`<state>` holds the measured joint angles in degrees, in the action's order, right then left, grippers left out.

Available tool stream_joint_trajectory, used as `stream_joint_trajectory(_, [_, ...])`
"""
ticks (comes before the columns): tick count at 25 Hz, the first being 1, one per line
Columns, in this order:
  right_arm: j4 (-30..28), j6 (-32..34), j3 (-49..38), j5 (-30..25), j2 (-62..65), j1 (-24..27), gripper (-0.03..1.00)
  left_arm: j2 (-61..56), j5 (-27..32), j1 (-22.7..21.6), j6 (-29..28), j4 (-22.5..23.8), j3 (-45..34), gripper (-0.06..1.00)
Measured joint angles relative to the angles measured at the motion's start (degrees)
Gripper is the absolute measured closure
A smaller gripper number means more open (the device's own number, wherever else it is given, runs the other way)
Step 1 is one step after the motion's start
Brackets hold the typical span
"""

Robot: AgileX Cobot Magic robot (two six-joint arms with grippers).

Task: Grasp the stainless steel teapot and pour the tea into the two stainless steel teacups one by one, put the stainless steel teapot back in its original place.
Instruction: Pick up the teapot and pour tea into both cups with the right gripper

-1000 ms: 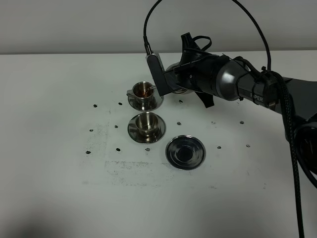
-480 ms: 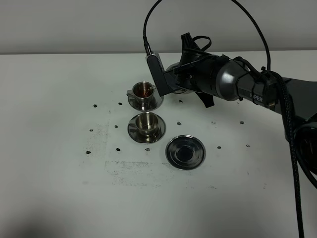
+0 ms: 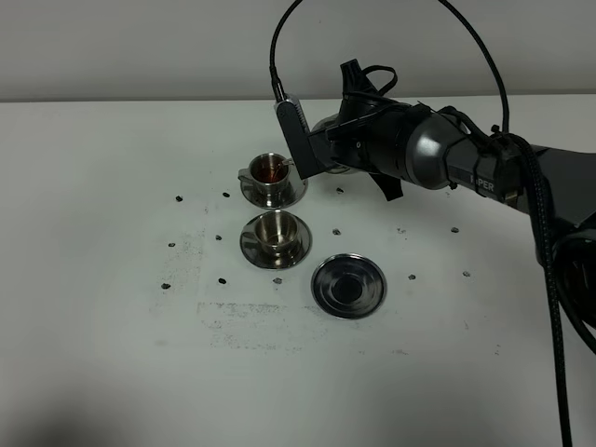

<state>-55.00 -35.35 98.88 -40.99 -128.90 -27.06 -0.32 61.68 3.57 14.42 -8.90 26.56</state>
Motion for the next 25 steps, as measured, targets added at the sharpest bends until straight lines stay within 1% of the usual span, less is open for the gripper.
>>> stream_joint_trajectory(25, [-1.24,0.44,0.00,0.07,0.00,0.00,0.76,0.00,0.00,0.00,0.00,0.00,0.00,0.42])
